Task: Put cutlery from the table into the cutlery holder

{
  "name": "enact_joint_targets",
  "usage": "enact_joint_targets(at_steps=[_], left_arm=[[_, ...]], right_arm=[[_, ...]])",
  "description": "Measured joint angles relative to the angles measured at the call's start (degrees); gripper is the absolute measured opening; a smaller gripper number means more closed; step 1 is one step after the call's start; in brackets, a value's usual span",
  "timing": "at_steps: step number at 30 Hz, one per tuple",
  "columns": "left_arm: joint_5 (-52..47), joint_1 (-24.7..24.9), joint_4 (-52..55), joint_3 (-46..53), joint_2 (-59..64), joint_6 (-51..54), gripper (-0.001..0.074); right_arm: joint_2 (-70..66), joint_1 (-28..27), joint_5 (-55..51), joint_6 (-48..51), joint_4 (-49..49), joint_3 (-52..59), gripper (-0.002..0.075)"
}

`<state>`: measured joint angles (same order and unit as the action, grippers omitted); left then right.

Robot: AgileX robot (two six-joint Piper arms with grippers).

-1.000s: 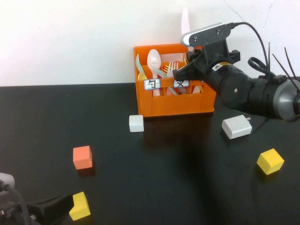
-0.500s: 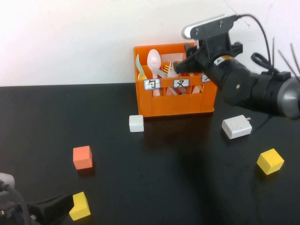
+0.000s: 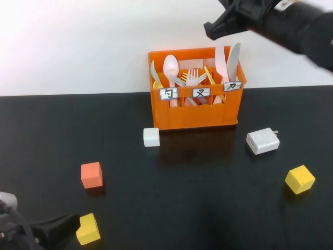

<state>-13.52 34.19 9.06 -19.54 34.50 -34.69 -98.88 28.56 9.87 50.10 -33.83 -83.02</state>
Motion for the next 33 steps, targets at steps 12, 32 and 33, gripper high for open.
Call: enact_joint_targets(at_steps=[12,32,33], left_arm=[[0.74,0.00,7.46,0.00,-0.22,0.00,-0.0001],[-11.67,0.00,29.56,0.64,-13.84,-20.10,-0.0001],[-11.78,0.00,30.39,1.17,-15.23,-20.78,-0.0001]], right_arm=[[12.51,0.10,-26.71,9.16,0.93,0.71,-0.0002],[46.69,1.68,-17.95,10.68,-0.20,43.66,-0.0002],[48.98,1.68,-17.51,10.68,-0.61,45.54,-0.0002]])
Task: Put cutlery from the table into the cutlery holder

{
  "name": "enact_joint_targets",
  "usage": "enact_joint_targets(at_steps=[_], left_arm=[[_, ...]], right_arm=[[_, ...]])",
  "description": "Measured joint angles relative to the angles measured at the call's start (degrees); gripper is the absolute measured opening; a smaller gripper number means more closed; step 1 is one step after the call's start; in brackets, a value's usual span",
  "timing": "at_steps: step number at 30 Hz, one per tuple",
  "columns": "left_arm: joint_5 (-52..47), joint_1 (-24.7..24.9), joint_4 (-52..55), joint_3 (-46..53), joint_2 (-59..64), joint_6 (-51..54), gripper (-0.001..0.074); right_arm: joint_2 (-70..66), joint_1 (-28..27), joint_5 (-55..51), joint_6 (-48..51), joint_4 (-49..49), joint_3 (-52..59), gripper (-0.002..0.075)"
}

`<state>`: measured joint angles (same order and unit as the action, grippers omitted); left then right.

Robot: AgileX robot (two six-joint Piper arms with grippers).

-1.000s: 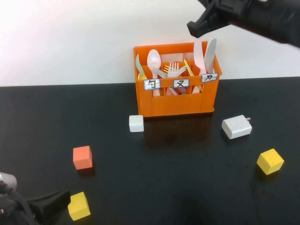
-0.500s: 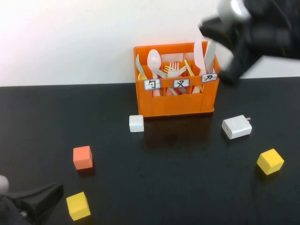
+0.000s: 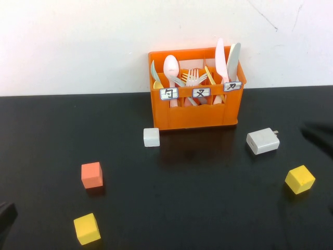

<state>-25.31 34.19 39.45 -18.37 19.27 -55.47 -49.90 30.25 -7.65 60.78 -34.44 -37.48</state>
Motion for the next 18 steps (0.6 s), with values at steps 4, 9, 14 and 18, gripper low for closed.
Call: enact_joint_targets(at_steps=[4,9,14,18], left_arm=[[0.26,0.00,1.36,2.90,-4.01,-0.62,-0.0001],[4.42,0.00,1.74,4.68,-7.29,-0.90,-0.0001],[5.74,0.00,1.97,6.19,-7.66,-1.03,-0.0001],[6.27,0.00,2.63,6.90,-7.66,-1.03,-0.0001]], right_arm=[[8.91,0.00,0.45,0.00,-0.60,8.16,-0.0002],[18.61,0.00,0.09,0.00,-0.84,15.52,-0.0002],[25.12,0.00,-4.52,0.16,0.03,18.73,-0.0002],[27.96,0.00,-10.65,0.14,2.85,19.27,-0.0002]])
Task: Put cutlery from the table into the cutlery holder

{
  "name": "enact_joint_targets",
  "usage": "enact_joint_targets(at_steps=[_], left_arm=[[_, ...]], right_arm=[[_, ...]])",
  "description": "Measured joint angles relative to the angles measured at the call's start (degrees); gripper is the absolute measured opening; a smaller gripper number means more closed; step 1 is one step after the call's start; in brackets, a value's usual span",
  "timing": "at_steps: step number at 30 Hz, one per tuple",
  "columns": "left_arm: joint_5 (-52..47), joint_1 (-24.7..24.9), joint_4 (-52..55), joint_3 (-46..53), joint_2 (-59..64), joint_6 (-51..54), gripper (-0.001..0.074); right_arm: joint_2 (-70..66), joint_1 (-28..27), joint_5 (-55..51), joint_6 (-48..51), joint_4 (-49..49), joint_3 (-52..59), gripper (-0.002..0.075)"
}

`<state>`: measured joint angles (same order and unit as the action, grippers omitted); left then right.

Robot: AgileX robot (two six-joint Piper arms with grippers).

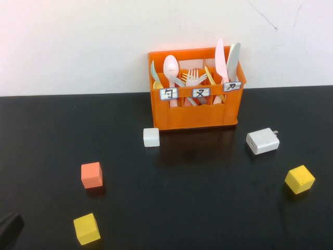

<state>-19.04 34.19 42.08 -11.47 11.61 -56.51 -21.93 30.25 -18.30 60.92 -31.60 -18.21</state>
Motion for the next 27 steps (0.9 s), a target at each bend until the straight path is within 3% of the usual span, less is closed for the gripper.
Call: enact_joint_targets(at_steps=[7,18,27], left_arm=[[0.54,0.00,0.53,0.00,0.00,0.00,-0.0001],[0.41,0.00,1.79,0.00,0.00,1.00,-0.0001],[0.41,0.00,1.90,0.00,0.00,1.00,-0.0001]], right_arm=[[1.02,0.00,-4.54,-4.39,4.31,0.13,-0.0002],[2.22,0.00,-10.04,-50.94,43.46,0.13,-0.0001],[5.31,0.00,-11.26,-54.98,47.01,0.13,-0.0001]])
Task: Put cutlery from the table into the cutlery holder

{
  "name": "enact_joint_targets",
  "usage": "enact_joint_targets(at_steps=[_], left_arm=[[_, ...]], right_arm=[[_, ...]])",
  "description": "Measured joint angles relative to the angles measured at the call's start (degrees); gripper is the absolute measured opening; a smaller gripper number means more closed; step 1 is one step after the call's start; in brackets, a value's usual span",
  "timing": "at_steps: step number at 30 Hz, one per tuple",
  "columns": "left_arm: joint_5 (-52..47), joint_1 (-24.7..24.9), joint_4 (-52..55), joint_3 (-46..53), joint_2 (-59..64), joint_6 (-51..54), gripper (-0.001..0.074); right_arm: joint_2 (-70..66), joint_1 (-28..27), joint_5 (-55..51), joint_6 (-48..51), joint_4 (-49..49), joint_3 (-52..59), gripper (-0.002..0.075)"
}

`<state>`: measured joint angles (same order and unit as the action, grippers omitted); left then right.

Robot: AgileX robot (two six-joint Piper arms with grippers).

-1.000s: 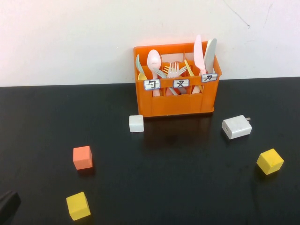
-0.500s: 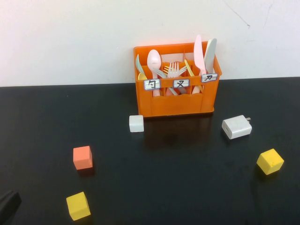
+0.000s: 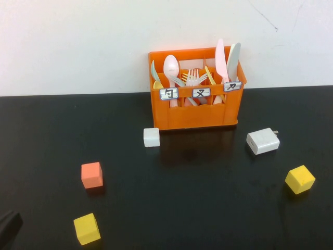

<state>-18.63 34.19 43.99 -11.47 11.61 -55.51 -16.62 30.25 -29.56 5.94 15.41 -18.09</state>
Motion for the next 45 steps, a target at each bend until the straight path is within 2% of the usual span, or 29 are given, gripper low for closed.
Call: enact_joint_targets(at_steps=[26,28,31,39,42,45], left_arm=[[-0.49,0.00,0.00,0.00,0.00,0.00,-0.0001],[-0.86,-0.53,-2.43,0.00,0.00,0.00,-0.0001],[-1.11,-4.20,-10.74,0.00,0.00,4.27,-0.0001],[8.49,-20.31,-38.39,1.36,-0.51,37.81,-0.0001],[12.70,-23.48,-41.64,4.46,-2.25,41.55,-0.0001],[13.40,-24.57,-42.49,8.42,-5.76,39.73,-0.0001]], right_arm=[[0.12,0.00,-0.69,-0.02,0.00,0.00,-0.0001],[0.12,0.00,-0.69,-0.02,0.00,0.00,-0.0001],[0.12,0.00,-0.72,-0.02,0.00,0.00,-0.0001],[0.12,0.00,-0.72,-0.02,0.00,0.00,-0.0001],[0.12,0.00,-0.72,-0.12,0.00,0.00,-0.0001],[0.12,0.00,-0.82,-0.12,0.10,0.00,-0.0001]])
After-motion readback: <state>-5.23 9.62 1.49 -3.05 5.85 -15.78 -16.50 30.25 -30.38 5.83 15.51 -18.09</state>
